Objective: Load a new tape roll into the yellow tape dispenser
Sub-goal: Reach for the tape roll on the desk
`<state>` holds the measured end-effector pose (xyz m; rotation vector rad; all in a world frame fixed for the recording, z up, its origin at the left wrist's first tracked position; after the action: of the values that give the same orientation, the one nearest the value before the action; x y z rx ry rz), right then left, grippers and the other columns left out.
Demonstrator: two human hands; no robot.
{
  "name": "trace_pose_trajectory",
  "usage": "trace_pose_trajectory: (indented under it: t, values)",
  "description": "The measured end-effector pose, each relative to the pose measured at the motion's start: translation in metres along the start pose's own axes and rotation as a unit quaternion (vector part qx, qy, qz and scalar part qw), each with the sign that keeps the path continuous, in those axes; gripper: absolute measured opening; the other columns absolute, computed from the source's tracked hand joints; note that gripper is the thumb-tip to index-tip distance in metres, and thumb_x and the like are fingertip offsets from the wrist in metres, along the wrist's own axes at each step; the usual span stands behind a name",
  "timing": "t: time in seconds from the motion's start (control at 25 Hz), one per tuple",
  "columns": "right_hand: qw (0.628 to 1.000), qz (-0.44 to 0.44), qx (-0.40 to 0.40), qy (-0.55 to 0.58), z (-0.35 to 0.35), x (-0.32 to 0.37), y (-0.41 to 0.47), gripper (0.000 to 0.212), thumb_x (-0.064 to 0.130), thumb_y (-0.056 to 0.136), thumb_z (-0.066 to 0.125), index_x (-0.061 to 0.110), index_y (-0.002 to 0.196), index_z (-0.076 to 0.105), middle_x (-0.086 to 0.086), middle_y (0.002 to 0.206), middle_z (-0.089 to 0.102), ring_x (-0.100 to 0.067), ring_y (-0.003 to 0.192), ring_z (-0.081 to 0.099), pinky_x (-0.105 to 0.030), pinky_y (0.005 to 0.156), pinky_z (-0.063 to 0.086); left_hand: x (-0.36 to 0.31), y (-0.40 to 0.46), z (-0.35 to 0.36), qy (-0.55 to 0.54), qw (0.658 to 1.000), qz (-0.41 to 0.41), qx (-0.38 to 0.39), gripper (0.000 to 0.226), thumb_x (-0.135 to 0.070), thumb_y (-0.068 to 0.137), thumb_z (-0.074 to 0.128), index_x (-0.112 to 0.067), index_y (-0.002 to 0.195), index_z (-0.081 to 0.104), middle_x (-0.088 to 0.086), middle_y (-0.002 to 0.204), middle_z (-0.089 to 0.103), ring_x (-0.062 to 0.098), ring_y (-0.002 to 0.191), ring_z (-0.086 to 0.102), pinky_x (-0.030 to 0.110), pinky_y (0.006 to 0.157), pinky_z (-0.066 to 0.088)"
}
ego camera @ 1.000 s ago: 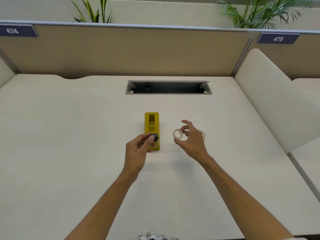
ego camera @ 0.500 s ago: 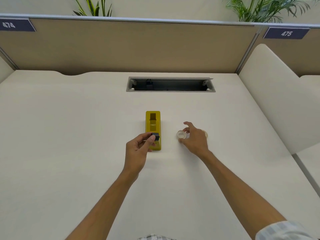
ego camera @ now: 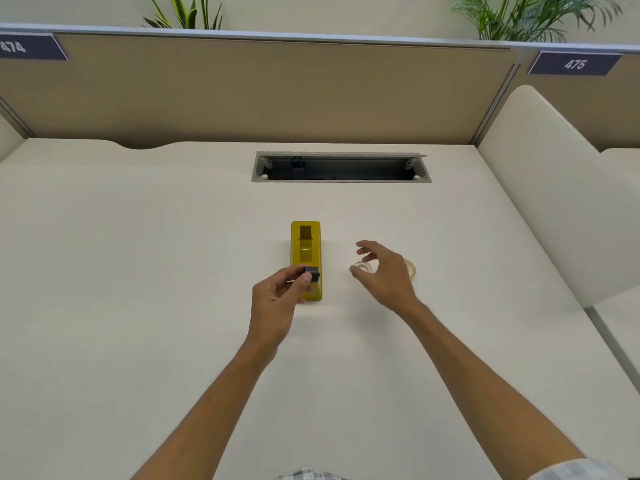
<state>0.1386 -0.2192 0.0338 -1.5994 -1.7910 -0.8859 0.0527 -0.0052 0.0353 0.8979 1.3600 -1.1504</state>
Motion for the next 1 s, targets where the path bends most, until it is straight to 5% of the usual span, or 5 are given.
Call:
trace_pose_trajectory:
  t: [0.24, 0.36, 0.52, 0.8, 1.0]
  values:
    - [0.986, -0.027, 0.034, 0.158, 0.004, 0.050, -0.032, 0.014, 0.030, 0.088, 0.068, 0.028, 0.102, 0.072, 0.014, 0.086, 0.074, -0.005, 0.079, 0.069, -0.019, 0.074, 0.052, -0.004, -0.004, 0.003, -0.001, 1.000, 0.000, 0.004, 0.019, -0.017, 0.091, 0.065, -0.031, 0.101, 0.073, -0.013, 0.097, 0.077, 0.009, 0.094, 0.073, 0.019, 0.070, 0.057]
    - [0.981, -0.026, 0.063, 0.182, 0.010, 0.059, -0.045, 0.018, 0.038, 0.091, 0.066, 0.024, 0.097, 0.075, 0.011, 0.083, 0.075, -0.008, 0.075, 0.070, -0.018, 0.072, 0.054, -0.006, -0.007, 0.004, 0.010, 1.000, 0.017, 0.014, 0.022, -0.014, 0.092, 0.064, -0.021, 0.111, 0.073, 0.000, 0.108, 0.076, 0.018, 0.101, 0.071, 0.023, 0.076, 0.059]
    - [0.974, -0.029, 0.083, 0.208, 0.016, 0.067, -0.055, 0.020, 0.039, 0.092, 0.064, 0.024, 0.098, 0.076, 0.018, 0.081, 0.073, -0.007, 0.074, 0.068, -0.016, 0.070, 0.053, -0.012, -0.013, 0.007, 0.008, 0.998, 0.034, 0.042, 0.026, -0.010, 0.090, 0.066, -0.028, 0.106, 0.073, -0.009, 0.100, 0.077, 0.014, 0.099, 0.072, 0.025, 0.081, 0.059]
    - [0.965, -0.004, 0.085, 0.249, 0.017, 0.070, -0.059, 0.017, 0.028, 0.087, 0.072, 0.019, 0.101, 0.075, 0.013, 0.088, 0.076, -0.010, 0.083, 0.072, -0.033, 0.084, 0.058, -0.019, -0.017, 0.008, -0.006, 0.997, 0.048, 0.057, 0.031, -0.004, 0.087, 0.068, -0.021, 0.113, 0.071, 0.001, 0.107, 0.076, 0.016, 0.099, 0.072, 0.025, 0.084, 0.058]
    - [0.960, -0.009, 0.100, 0.263, 0.017, 0.072, -0.061, 0.020, 0.019, 0.086, 0.074, 0.018, 0.106, 0.073, 0.005, 0.097, 0.076, -0.013, 0.092, 0.072, -0.033, 0.088, 0.057, -0.017, -0.017, 0.006, -0.023, 0.999, 0.021, 0.044, 0.018, -0.023, 0.093, 0.062, -0.021, 0.106, 0.074, 0.002, 0.098, 0.077, 0.019, 0.091, 0.074, 0.024, 0.070, 0.058]
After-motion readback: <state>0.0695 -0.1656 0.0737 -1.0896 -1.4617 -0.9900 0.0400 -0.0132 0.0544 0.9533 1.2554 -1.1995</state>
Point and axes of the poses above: each hand's wrist, its own y-axis towards the middle knuckle, its own z-axis out of the palm, x = y × z, the point moved 9 cm from there along y, towards the middle knuckle
